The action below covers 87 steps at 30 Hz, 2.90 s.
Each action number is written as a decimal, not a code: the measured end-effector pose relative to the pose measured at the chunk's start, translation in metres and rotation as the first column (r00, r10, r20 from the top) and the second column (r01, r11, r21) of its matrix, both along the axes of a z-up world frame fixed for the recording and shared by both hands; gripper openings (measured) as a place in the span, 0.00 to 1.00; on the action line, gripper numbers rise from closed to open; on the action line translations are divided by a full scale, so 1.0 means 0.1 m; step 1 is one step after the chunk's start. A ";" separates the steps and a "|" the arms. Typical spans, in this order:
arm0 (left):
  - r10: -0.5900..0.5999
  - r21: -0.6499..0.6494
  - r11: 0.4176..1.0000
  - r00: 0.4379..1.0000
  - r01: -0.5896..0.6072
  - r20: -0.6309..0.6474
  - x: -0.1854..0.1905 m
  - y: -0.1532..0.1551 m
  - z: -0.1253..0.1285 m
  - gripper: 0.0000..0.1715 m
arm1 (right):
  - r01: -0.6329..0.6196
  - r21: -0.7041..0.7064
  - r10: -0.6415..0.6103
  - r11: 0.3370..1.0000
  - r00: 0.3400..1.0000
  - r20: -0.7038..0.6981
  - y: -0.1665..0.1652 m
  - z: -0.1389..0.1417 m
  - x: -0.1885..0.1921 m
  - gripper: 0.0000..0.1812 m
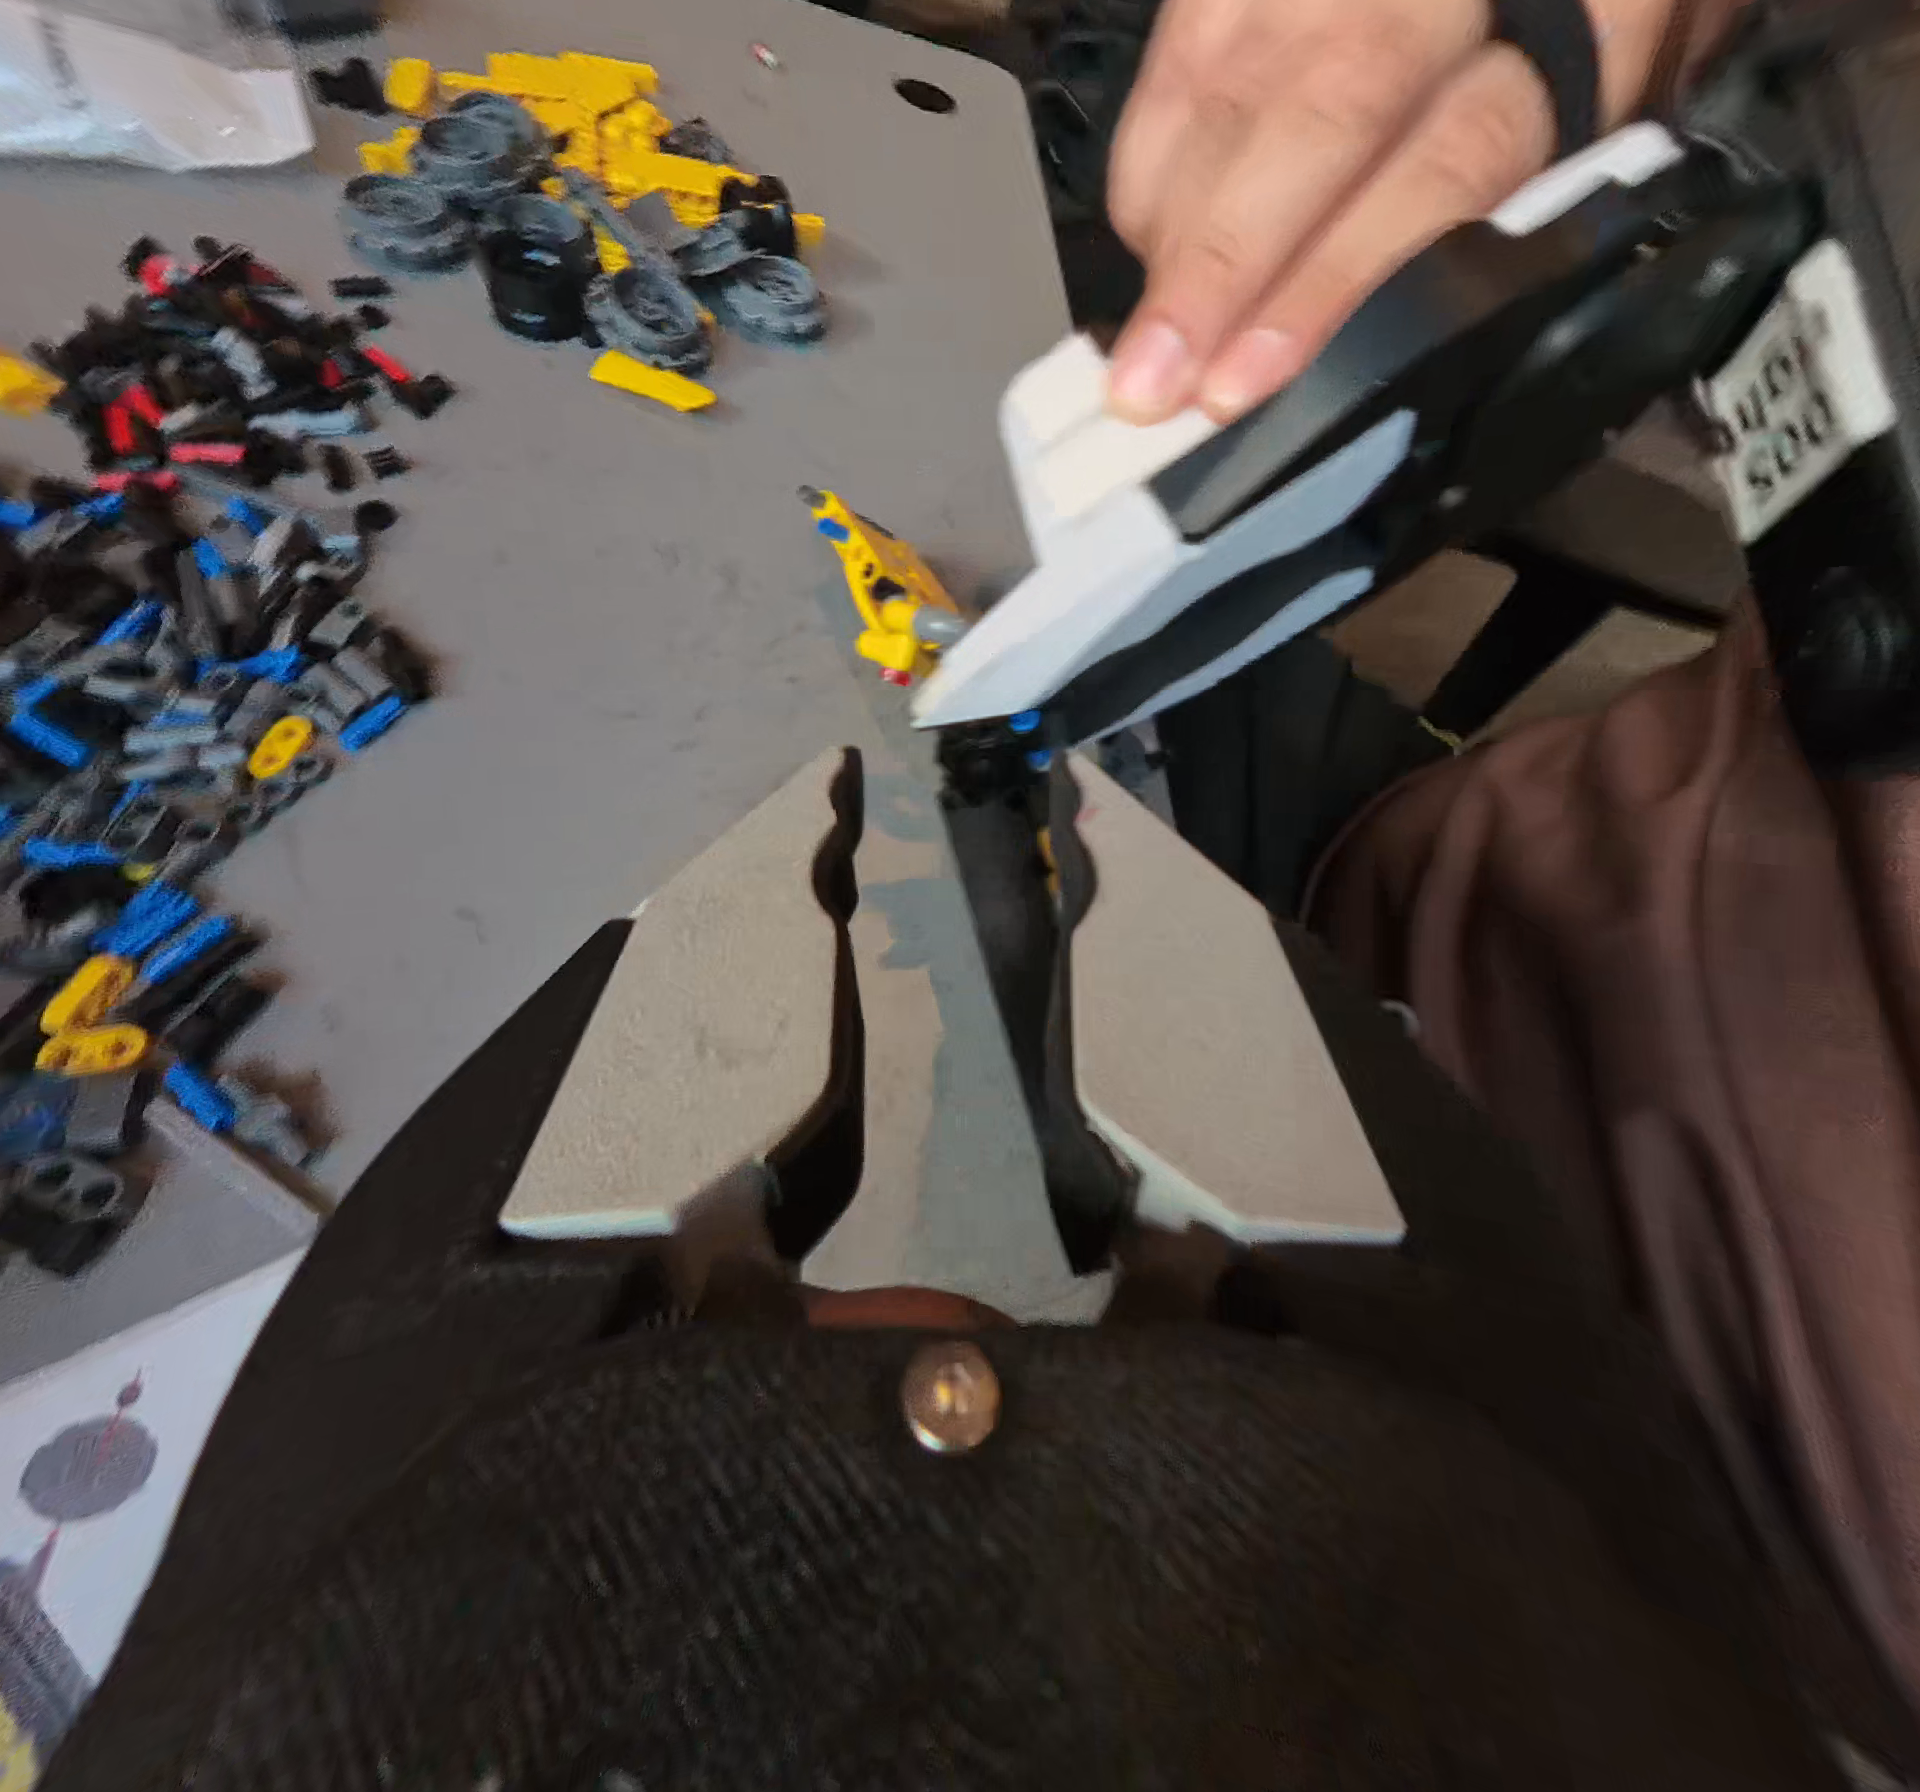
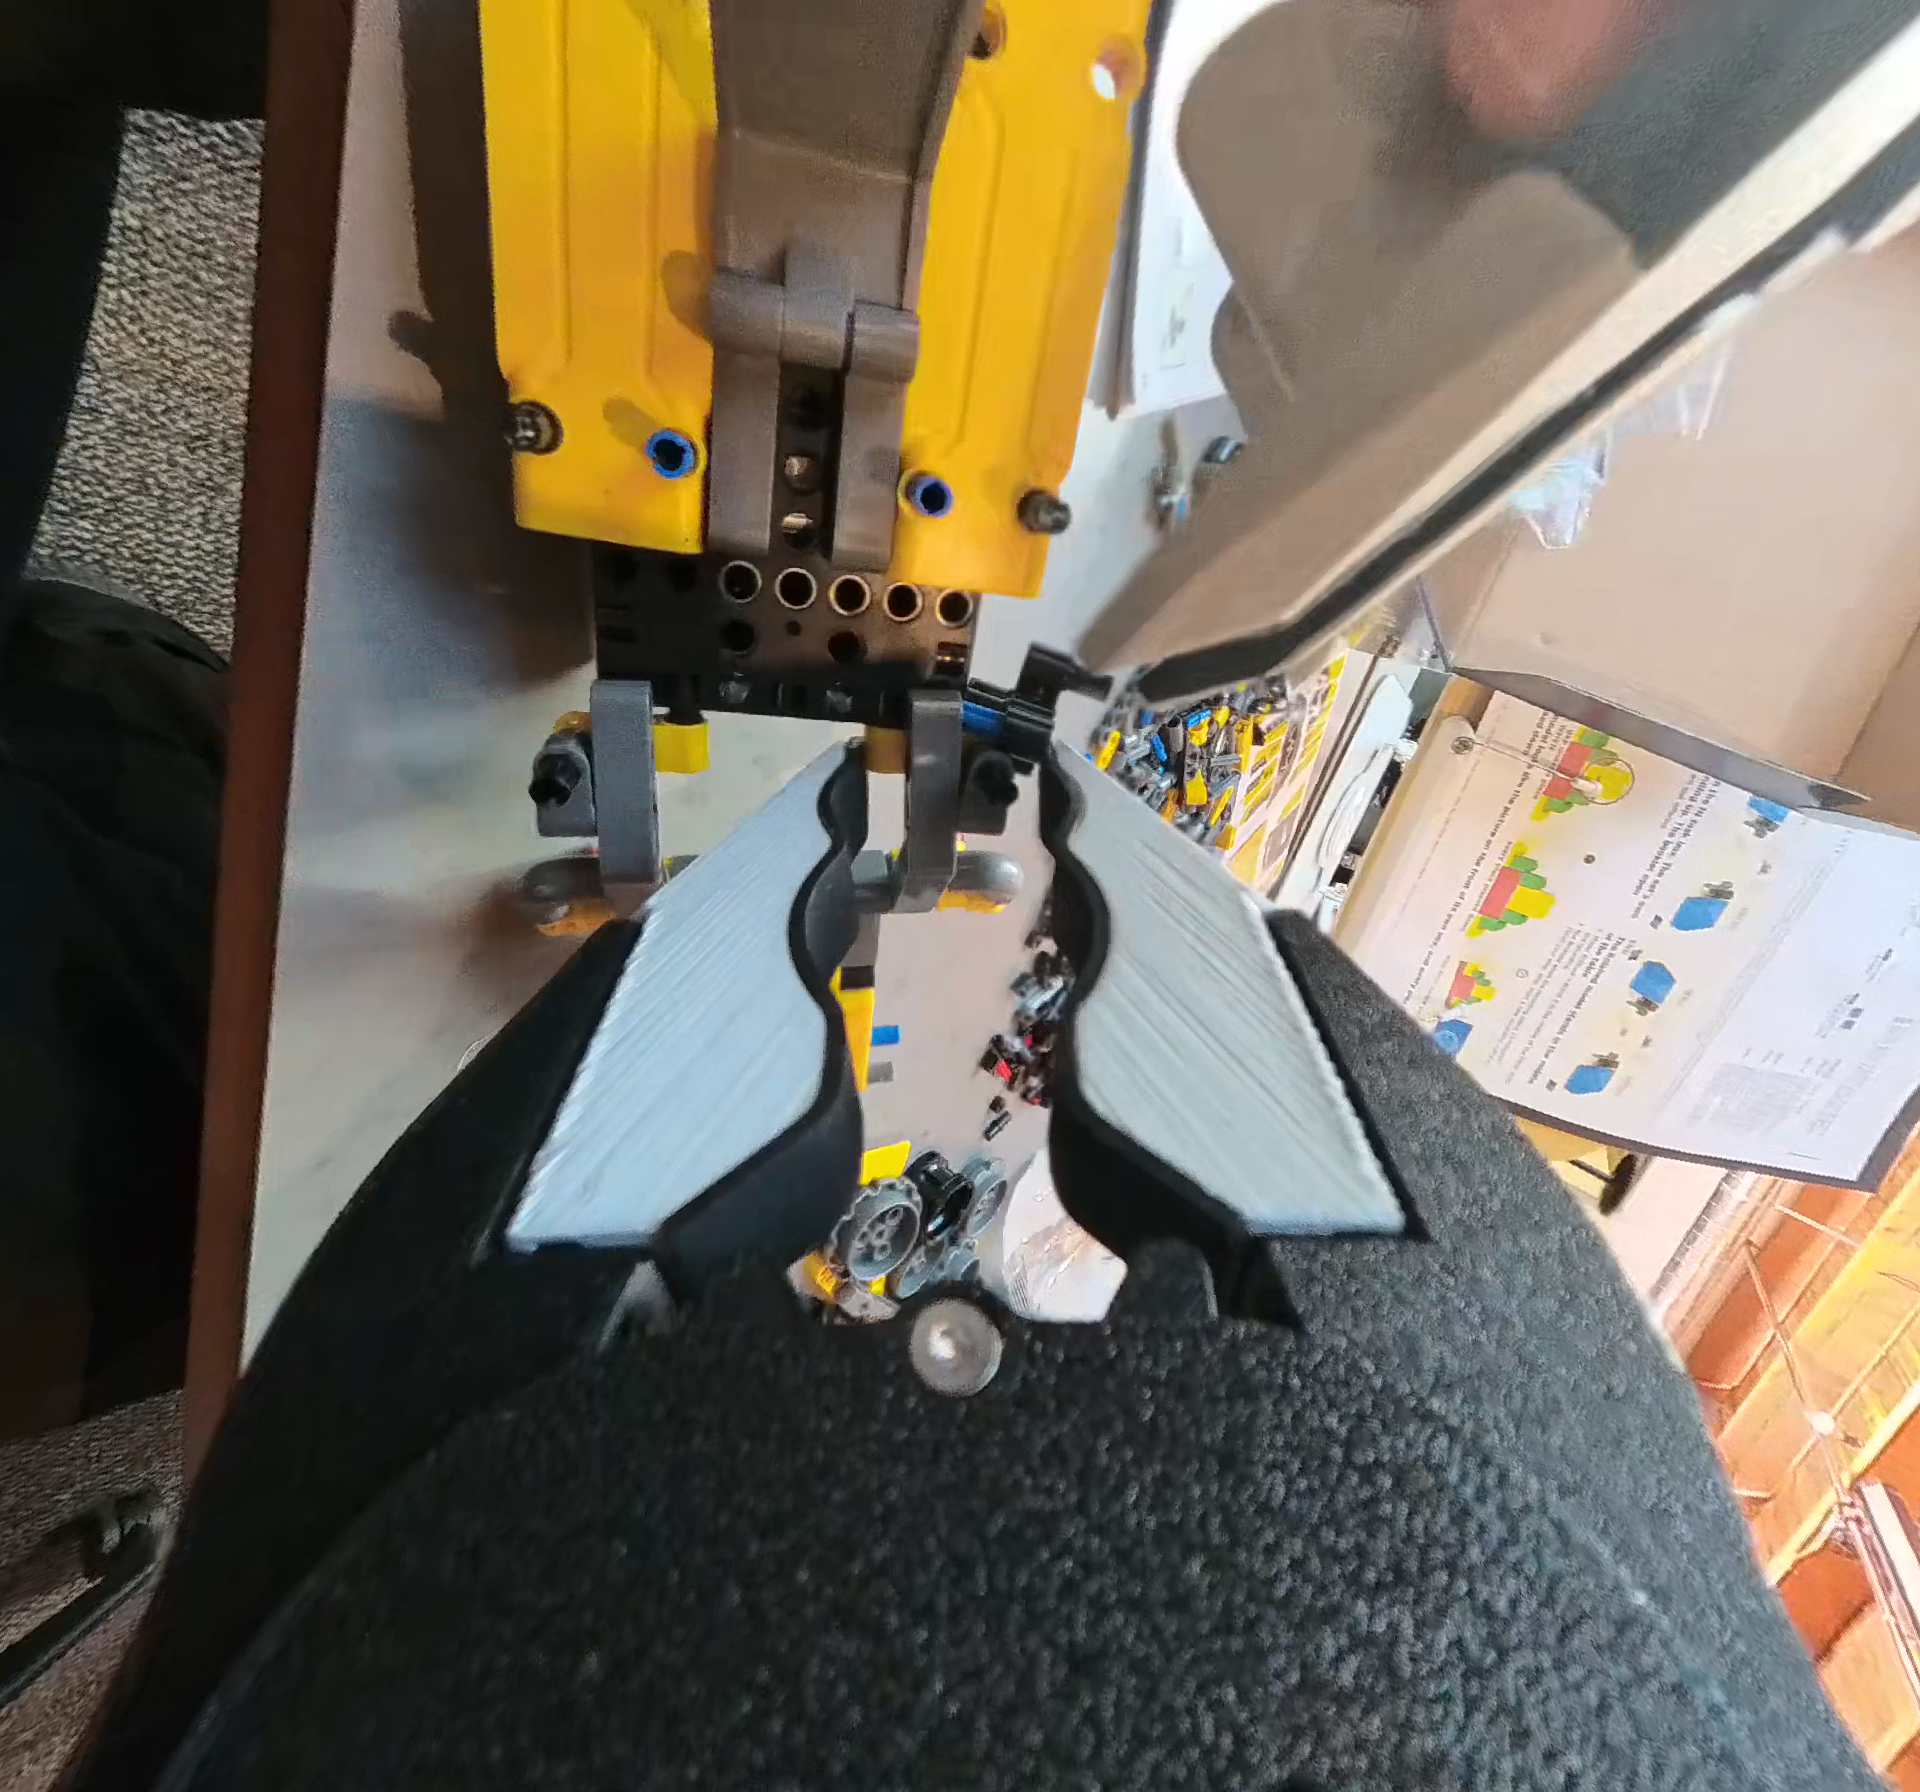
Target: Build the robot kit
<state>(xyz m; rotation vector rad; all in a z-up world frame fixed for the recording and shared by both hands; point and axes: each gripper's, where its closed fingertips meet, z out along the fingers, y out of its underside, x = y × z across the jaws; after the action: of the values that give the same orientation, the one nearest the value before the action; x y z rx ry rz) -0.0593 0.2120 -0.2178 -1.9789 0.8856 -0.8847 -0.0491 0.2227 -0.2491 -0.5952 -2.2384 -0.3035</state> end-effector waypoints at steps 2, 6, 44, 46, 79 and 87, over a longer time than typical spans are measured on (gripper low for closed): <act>0.013 -0.065 0.998 0.999 -0.011 0.030 -0.08 0.03 -0.08 0.18 | 0.004 0.022 -0.004 1.000 0.999 -0.033 0.00 0.03 -0.02 0.15; -0.015 -0.100 0.995 0.997 0.022 0.071 -0.01 0.00 -0.10 0.19 | 0.029 0.109 -0.014 0.994 0.991 -0.130 0.06 0.09 -0.04 0.15; 0.029 0.175 0.984 0.985 0.001 -0.168 0.30 -0.08 0.06 0.03 | -0.025 -0.780 -0.078 0.626 0.992 -0.095 -0.30 0.57 0.29 0.20; 0.031 0.169 0.986 0.983 0.000 -0.179 0.30 -0.09 0.08 0.03 | 0.003 -0.790 -0.050 0.613 0.998 -0.035 -0.29 0.49 0.20 0.21; 0.053 0.076 0.997 0.961 -0.034 -0.270 0.09 -0.54 -0.31 0.27 | 0.021 -0.919 -0.056 0.393 0.998 -0.001 -0.20 0.38 0.16 0.12; 0.034 0.152 0.988 0.947 0.016 -0.320 0.03 -0.44 -0.29 0.21 | 0.073 -0.885 -0.064 0.461 0.997 0.048 -0.27 0.31 0.21 0.12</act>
<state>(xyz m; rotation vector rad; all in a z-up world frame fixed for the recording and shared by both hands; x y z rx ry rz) -0.0566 0.1683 -0.2469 -2.0207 1.0921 -0.4761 -0.0279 0.1953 -0.2180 -1.2212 -2.2505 0.9408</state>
